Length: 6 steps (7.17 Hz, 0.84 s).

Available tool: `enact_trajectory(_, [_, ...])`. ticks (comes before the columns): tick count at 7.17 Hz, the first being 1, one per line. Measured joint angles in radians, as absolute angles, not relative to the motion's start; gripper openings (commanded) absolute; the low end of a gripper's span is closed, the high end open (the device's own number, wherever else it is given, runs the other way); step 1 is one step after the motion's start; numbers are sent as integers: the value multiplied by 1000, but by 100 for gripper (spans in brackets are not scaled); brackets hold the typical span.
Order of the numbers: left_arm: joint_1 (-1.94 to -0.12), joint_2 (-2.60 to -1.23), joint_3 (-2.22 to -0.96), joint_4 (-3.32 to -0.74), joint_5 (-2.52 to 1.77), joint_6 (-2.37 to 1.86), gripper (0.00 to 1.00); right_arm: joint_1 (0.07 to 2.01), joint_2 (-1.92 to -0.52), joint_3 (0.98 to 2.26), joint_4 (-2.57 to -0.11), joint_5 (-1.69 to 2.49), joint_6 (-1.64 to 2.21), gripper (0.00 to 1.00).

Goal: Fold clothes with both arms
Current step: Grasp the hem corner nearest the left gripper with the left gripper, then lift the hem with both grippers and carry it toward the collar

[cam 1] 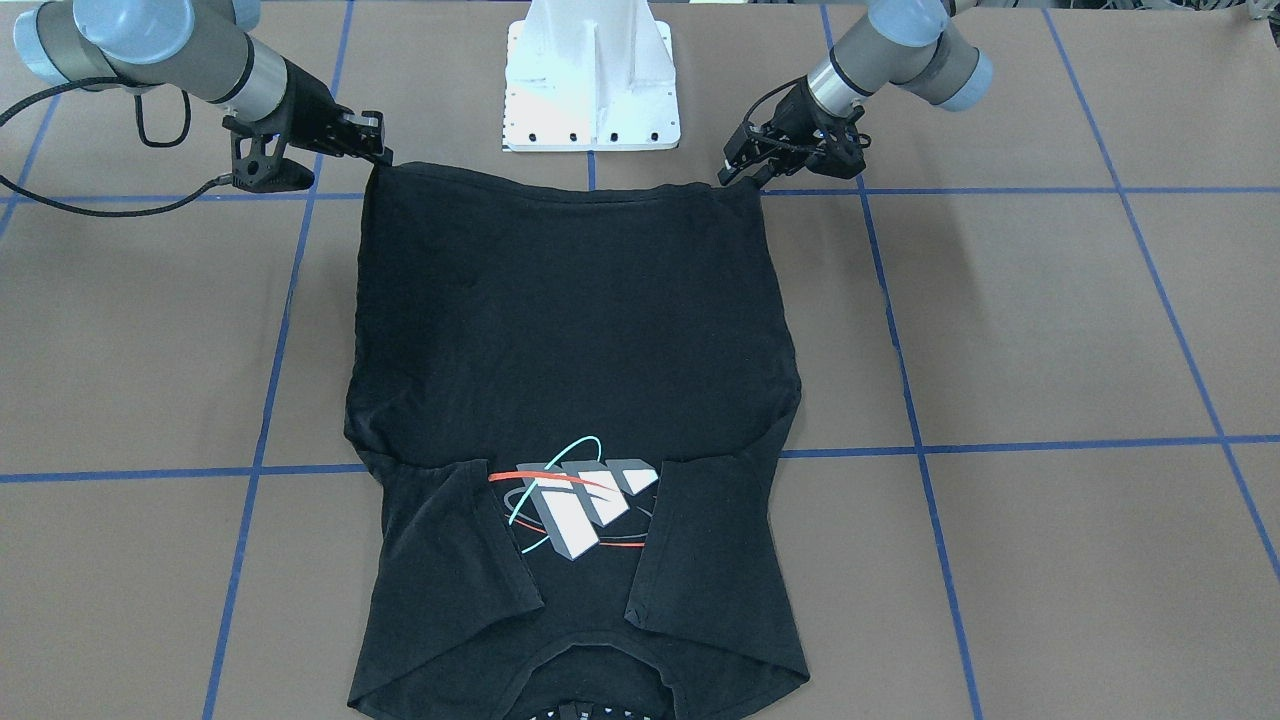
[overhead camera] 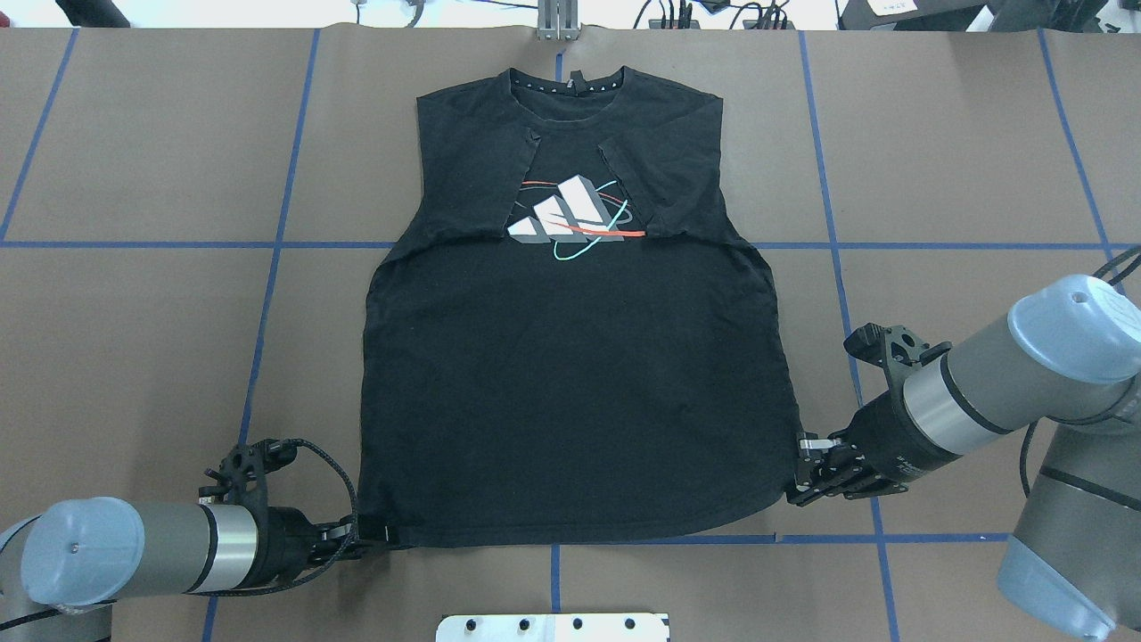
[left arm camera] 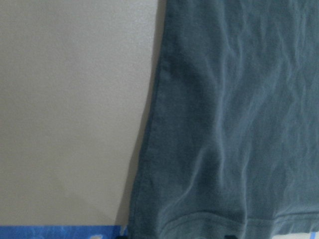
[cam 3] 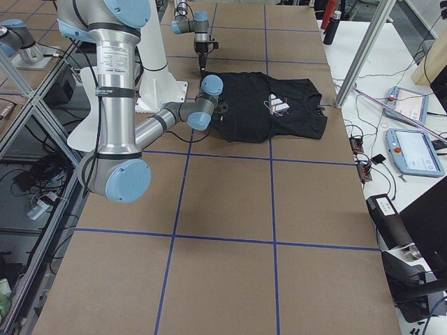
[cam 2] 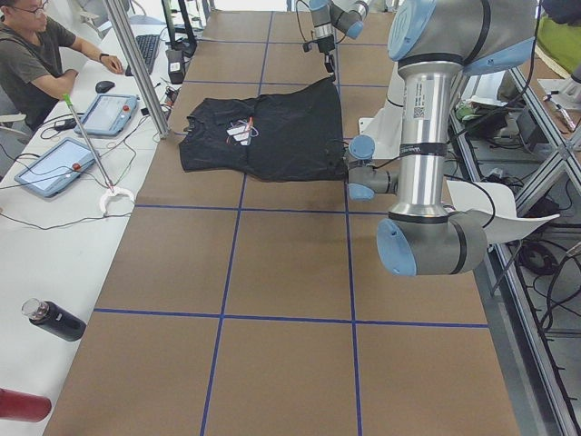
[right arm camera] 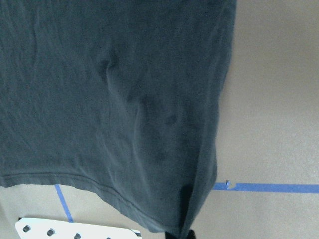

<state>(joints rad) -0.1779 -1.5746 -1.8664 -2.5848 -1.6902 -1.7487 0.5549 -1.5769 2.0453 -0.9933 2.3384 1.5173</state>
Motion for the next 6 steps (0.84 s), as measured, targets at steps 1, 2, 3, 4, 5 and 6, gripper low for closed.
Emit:
enact_trajectory(1, [-178, -1574, -1868, -2584, -1690, -1749, 29, 555, -1577, 2045, -994, 2340, 1517, 0])
enact_trajectory(2, [-179, -1573, -1870, -2583, -1690, -1749, 2, 556, -1577, 2046, -994, 2342, 1517, 0])
enact_trajectory(3, [-181, -1571, -1871, -2582, -1689, -1750, 0, 557, -1577, 2046, -993, 2345, 1517, 0])
enact_trajectory(4, [-184, -1570, -1872, -2582, -1688, -1750, 0, 558, -1577, 2046, -993, 2346, 1517, 0])
enact_trajectory(5, [-188, -1569, -1874, -2582, -1689, -1750, 0, 559, -1577, 2045, -993, 2347, 1516, 0])
enact_trajectory(6, [-193, -1568, -1876, -2582, -1690, -1750, 0, 559, -1577, 2045, -993, 2347, 1516, 0])
